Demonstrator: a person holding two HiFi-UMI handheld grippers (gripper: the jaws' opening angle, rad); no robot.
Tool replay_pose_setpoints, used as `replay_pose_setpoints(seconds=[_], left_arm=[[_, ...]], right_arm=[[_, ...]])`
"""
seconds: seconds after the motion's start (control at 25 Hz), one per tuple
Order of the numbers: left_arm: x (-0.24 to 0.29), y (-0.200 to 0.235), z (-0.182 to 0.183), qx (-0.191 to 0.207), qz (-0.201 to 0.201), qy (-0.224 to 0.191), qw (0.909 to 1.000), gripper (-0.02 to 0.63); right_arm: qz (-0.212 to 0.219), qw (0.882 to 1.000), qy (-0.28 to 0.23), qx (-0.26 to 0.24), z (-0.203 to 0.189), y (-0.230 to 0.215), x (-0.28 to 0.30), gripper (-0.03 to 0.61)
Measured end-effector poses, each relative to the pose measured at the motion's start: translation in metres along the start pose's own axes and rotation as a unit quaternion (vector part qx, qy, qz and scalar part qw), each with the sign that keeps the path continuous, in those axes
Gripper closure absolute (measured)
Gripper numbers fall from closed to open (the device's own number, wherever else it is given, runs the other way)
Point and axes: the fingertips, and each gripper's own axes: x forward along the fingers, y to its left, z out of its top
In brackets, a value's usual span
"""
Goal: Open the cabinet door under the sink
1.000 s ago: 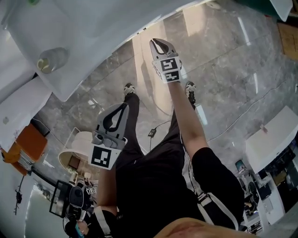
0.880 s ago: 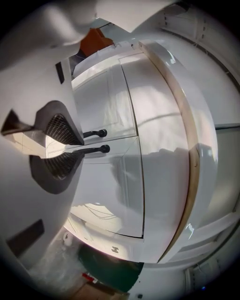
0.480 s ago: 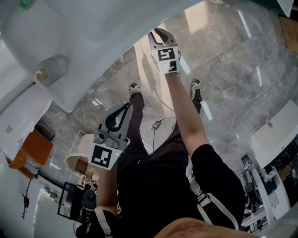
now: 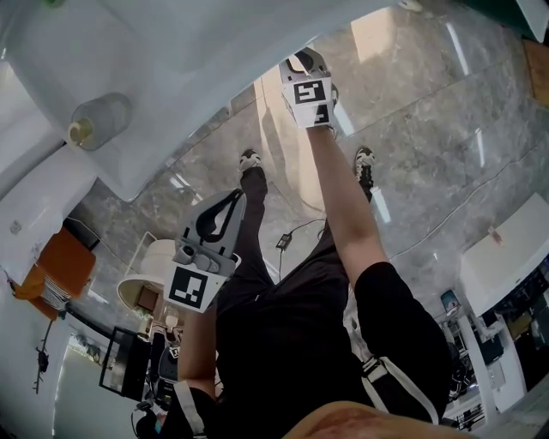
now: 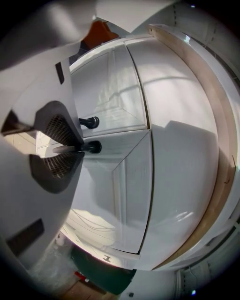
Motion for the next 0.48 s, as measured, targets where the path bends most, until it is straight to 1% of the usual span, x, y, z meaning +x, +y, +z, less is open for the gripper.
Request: replay_pose_setpoints(seconds=[0.2,0.32,0.48], left_arm=[[0.006,-0.012,-0.003,-0.005,0.018,-0.002,0.9998,0.598],[0.016,-0.024,-0.008,-0.002,0.024,0.007,0.9997,0.598],[0.035,-0.039,-0.008,0.008,0.029,0.007,0.9995,0.597]], right_arm=[[0.013,1.0,0.001,-0.012,-0.007,0.002,-0.012,0.483],[0.023,1.0,0.003,-0.019,-0.016,-0.002,-0.028,0.483],[0.037,0.999,0.005,-0.026,-0.029,-0.008,-0.047,0.485]])
